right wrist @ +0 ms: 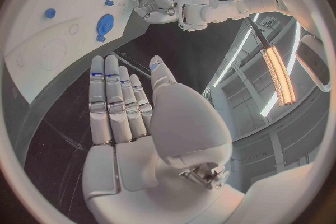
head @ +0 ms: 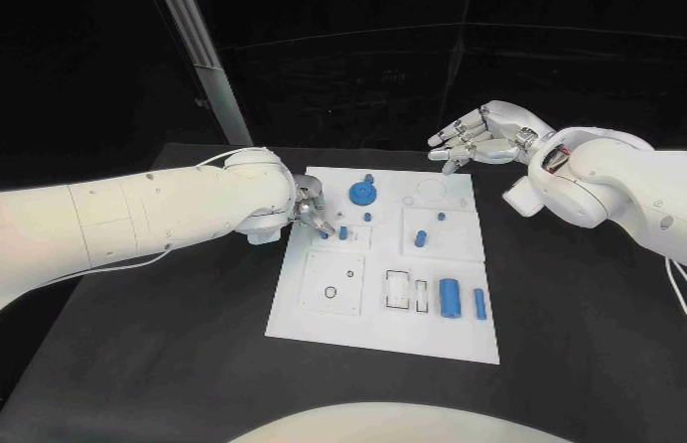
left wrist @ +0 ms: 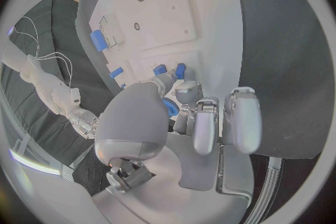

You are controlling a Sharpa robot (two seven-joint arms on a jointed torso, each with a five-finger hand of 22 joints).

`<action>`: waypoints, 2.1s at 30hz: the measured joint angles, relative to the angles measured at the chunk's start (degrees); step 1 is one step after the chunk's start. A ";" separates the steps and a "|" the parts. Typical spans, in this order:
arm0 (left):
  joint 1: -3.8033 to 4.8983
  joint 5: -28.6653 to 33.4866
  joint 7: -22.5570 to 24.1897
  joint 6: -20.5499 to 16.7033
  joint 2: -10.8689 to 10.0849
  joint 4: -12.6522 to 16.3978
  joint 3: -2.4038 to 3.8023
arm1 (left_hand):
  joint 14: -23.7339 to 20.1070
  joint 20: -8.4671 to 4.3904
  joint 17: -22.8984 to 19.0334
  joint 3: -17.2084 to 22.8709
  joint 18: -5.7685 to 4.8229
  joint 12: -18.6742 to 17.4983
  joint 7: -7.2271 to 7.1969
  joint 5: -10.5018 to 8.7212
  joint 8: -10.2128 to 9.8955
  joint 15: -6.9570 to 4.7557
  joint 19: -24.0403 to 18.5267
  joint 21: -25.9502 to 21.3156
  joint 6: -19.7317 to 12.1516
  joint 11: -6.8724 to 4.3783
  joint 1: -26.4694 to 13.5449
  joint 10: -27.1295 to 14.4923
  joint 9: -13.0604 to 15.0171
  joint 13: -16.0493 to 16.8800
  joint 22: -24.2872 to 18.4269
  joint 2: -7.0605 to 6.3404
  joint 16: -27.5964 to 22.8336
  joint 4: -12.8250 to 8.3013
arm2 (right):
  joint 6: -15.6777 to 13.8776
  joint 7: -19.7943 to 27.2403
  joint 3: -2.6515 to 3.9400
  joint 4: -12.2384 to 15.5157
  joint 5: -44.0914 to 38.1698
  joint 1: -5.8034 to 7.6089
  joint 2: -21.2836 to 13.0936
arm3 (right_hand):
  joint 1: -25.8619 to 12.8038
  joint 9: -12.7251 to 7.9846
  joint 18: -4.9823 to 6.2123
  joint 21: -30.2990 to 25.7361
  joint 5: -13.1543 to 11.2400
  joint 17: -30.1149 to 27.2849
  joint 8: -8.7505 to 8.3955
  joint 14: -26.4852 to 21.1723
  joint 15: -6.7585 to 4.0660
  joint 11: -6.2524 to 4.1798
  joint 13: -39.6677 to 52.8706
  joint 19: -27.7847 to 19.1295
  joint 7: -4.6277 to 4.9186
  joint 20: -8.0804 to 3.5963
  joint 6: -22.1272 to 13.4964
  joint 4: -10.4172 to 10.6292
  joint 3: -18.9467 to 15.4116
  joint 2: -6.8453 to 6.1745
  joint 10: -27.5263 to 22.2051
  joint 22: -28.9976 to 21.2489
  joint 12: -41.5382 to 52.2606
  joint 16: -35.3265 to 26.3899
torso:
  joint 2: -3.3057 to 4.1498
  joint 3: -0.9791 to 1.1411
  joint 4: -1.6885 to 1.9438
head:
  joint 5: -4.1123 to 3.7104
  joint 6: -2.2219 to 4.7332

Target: Assemble the parts on the task board

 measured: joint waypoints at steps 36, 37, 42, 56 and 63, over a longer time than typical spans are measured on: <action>0.00 3.47 6.12 -9.81 -3.51 1.67 -0.33 | 0.01 1.42 0.00 -16.73 3.49 -14.93 3.07 0.17 -4.84 2.14 -5.34 -15.15 -6.10 3.02 -6.33 -14.31 -3.30 -16.58 -12.31 -3.17 -5.11 8.45 | 0.00 0.00 0.00 -0.15 0.00 0.00 -0.04 | -0.23 0.00 0.00 -0.22 0.00 -0.17 0.00 -0.20 0.20 -0.01 -0.15 0.00 0.00 0.00 0.00 -0.17 -0.17 0.23 -0.42 -0.10 0.04 0.00 | -0.03 -0.04 0.05 | -0.34 0.55; 0.02 4.03 7.19 -10.42 -3.54 1.66 -0.33 | -0.66 1.90 -1.28 -16.84 4.98 -16.75 3.60 0.17 -5.65 2.90 -9.18 -22.49 -7.15 3.69 -5.03 -16.83 -3.99 -17.76 -19.75 -3.06 -10.10 8.35 | 0.00 0.00 0.00 -0.16 0.00 0.00 -0.04 | -0.22 0.00 0.00 -0.22 0.00 -0.17 0.00 -0.20 0.20 -0.01 -0.15 0.00 0.00 0.00 0.00 -0.17 -0.16 0.23 -0.42 -0.10 0.04 0.00 | -0.03 -0.04 0.05 | -0.34 0.57; 0.08 6.71 14.85 -13.52 -3.03 1.15 -0.36 | -11.46 4.18 -19.67 -16.62 7.10 -22.88 5.15 0.17 -8.41 4.80 -18.28 -41.70 -8.83 5.85 1.97 -23.36 -7.31 -23.37 -36.59 -2.55 -31.06 6.13 | 0.00 0.01 0.00 -0.27 0.00 0.00 -0.02 | -0.22 0.00 0.00 -0.22 0.00 -0.16 0.00 -0.20 0.20 -0.01 -0.15 0.00 0.00 0.00 0.00 -0.17 -0.17 0.23 -0.42 -0.10 0.04 0.00 | -0.03 -0.01 0.05 | -0.39 0.68; -0.70 -0.55 32.97 -19.11 1.88 -3.25 -0.50 | -16.84 4.97 -32.04 -11.45 7.10 -35.62 5.84 0.18 -18.60 5.68 -17.19 -47.93 -3.79 7.21 13.20 -25.89 -16.99 -39.56 -41.32 -4.94 -39.05 -1.60 | 0.00 0.03 0.00 -0.49 0.00 0.00 0.29 | -0.22 0.00 0.00 -0.22 0.00 -0.23 0.00 -0.20 0.20 -0.01 -0.20 0.00 0.21 0.00 -0.21 -0.16 -0.16 0.22 -0.41 -0.18 0.04 0.00 | 0.02 -0.03 -0.03 | -1.03 1.14; -1.49 -8.41 35.24 -19.56 4.08 -5.65 -0.66 | -9.54 4.71 -22.43 -12.26 7.09 -36.83 5.51 0.18 -21.16 5.58 -13.69 -45.96 -1.42 7.14 12.56 -25.56 -19.05 -43.09 -40.41 -5.58 -27.68 -2.41 | 0.00 0.06 0.00 -0.52 0.00 0.00 0.45 | -0.22 0.00 0.00 -0.22 0.00 -0.22 0.00 -0.20 0.20 -0.01 -0.20 0.00 0.21 0.00 -0.21 -0.16 -0.16 0.22 -0.41 -0.18 0.04 0.00 | 0.04 -0.02 -0.03 | -1.05 1.16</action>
